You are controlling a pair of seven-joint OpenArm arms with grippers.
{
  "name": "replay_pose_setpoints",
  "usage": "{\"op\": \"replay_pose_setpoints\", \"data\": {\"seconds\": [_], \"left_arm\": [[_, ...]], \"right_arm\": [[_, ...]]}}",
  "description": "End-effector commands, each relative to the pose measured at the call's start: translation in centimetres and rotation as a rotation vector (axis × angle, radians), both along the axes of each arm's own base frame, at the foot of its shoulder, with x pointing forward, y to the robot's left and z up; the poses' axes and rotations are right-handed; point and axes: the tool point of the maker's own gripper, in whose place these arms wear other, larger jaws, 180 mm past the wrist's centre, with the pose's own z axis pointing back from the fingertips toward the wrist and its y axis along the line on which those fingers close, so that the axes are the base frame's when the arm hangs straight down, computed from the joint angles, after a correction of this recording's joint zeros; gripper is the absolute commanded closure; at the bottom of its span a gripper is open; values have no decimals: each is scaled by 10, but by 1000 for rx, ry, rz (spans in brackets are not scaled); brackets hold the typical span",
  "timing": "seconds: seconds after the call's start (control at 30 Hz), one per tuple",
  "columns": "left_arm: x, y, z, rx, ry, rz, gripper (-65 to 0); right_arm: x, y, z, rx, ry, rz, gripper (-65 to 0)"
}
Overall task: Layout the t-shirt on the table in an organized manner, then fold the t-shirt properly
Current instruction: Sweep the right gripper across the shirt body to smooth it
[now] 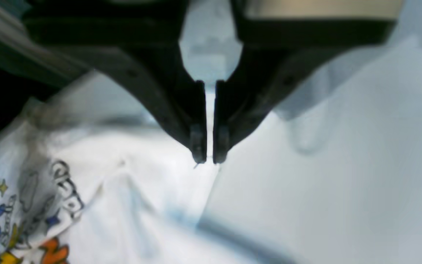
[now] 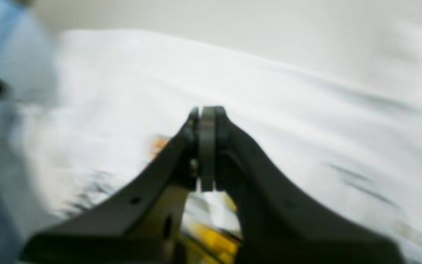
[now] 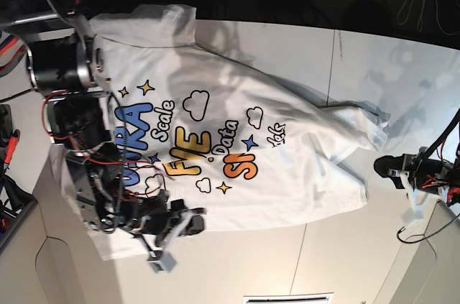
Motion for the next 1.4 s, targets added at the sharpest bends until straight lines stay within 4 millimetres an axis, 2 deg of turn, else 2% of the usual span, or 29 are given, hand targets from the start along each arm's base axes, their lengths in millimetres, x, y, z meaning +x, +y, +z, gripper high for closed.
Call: {"op": "replay_pose_setpoints", "data": {"seconds": [0.0,0.1,0.17,0.3,0.4,0.5,0.6,0.73,0.83,0.93,1.03,1.2,1.37], "left_arm": [[7,6,17,-33,-41,17,-39],[-15,8,2,-73,5,48,-39],[-28,5,-9,-98,25,66,-39],[-47,5,-26,-139,27,127,-39],[-43,9,-32,-144,-47,193,-39],[-35,9,-39,-113,-138,230,-39],[-33,-4,-49,-105,-161,226,-39],[-37,-24,-62,-94,-133,184,-39],[-43,-27,-71,-57,-106,151,-39],[-53,-24,-76,-39,-65,133,-39],[-69,-20,-80,-37,-16,124,-39],[-106,-11,-81,-63,59,116,-39],[-139,-6,-77,-53,90,64,-39]], "right_arm": [[15,23,32,47,-86,20,0],[6,85,43,43,-157,107,0],[3,102,48,34,-205,131,0],[3,104,27,-195,-269,146,0],[-4,114,22,-234,-296,196,0],[-8,115,14,-251,-286,213,0],[-10,108,-2,-271,-263,209,0],[-14,89,-37,-330,-219,177,0],[-19,67,-67,-392,-169,124,0],[-22,47,-86,-427,-141,71,0],[-22,33,-94,-467,-128,47,0],[-9,4,-93,-540,-137,-74,0],[-2,-18,-92,-509,-100,-176,0]]}}
